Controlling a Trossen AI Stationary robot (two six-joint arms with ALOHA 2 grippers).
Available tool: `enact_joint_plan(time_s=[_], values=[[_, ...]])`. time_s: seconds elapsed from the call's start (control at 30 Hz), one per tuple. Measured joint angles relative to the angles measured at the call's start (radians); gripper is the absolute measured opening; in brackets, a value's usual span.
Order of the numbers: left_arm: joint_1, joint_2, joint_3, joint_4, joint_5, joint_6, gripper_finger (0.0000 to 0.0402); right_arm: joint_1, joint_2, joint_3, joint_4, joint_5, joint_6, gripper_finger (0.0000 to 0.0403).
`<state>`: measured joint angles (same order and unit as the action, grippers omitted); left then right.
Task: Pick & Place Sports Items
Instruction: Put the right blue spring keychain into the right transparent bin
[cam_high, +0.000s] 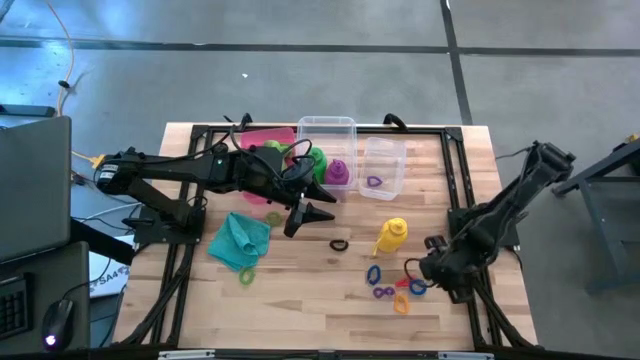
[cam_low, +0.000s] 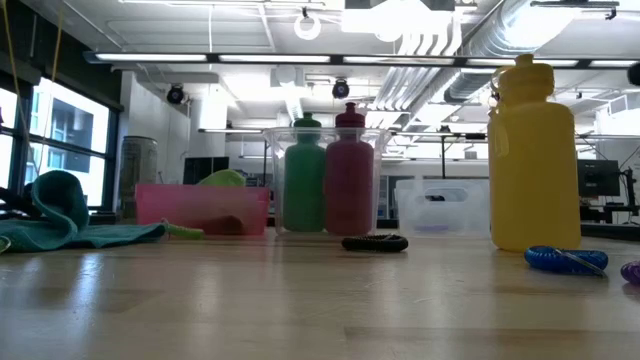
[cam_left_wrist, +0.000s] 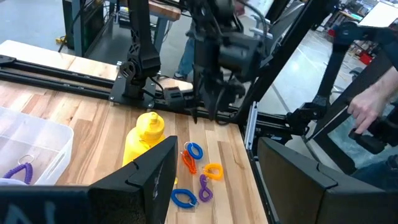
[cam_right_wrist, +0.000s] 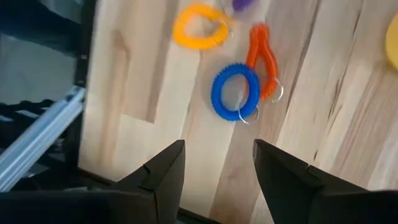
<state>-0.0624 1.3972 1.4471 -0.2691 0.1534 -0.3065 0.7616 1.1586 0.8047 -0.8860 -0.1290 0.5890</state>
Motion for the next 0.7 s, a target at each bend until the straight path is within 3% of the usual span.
enact_joint_plan(time_s=[0.33, 0.7], values=[[0.0, 0.0, 0.0, 0.0, 0.0, 0.0, 0.0216, 0.0, 0.169, 0.0, 0.085, 0.104, 0.172, 0.0181], [-0.005, 0.0, 0.0, 0.0, 0.039, 0.002, 0.0216, 0.0, 0.251, 0.0, 0.158, 0.129, 0.175, 0.0181]])
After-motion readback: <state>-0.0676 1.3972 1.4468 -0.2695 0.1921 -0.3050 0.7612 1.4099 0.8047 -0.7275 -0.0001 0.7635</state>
